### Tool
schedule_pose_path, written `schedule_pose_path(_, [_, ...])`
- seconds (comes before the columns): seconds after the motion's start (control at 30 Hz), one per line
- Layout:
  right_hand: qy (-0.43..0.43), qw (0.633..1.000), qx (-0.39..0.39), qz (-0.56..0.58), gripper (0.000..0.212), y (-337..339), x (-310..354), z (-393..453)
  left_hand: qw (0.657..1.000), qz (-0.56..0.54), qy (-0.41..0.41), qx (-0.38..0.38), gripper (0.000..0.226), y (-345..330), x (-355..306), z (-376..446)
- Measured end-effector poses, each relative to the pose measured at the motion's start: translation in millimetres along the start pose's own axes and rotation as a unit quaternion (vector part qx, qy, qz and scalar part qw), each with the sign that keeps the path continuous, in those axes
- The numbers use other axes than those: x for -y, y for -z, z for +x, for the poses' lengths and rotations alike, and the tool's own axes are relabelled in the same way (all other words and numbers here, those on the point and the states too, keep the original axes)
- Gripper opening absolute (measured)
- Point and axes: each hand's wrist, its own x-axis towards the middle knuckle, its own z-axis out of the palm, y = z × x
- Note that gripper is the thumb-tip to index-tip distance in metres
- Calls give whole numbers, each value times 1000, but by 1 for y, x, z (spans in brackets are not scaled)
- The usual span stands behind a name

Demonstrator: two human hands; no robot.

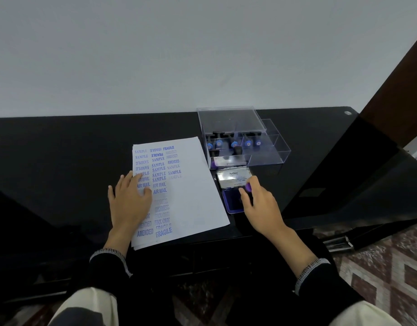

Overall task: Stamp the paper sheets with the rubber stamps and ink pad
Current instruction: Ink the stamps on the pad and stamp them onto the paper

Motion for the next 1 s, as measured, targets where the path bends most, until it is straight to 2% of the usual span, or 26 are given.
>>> schedule_pose_path(0.17, [16, 999, -38, -35, 15, -4, -1, -10, 1000, 6, 0, 1, 49, 0, 0, 0])
schedule_pose_path(0.4, [-14, 999, 6, 50, 13, 0, -2, -1, 1000, 5, 0, 3, 49, 0, 0, 0])
schedule_pose_path(0.77, [66, 987, -56, -132, 15, -3, 6, -5, 1000, -8, -1, -1, 49, 0, 1, -1])
schedule_pose_path(1.0, [-2, 1000, -14, 1, 15, -3, 0, -5, 1000, -8, 0, 0, 48, 0, 1, -1])
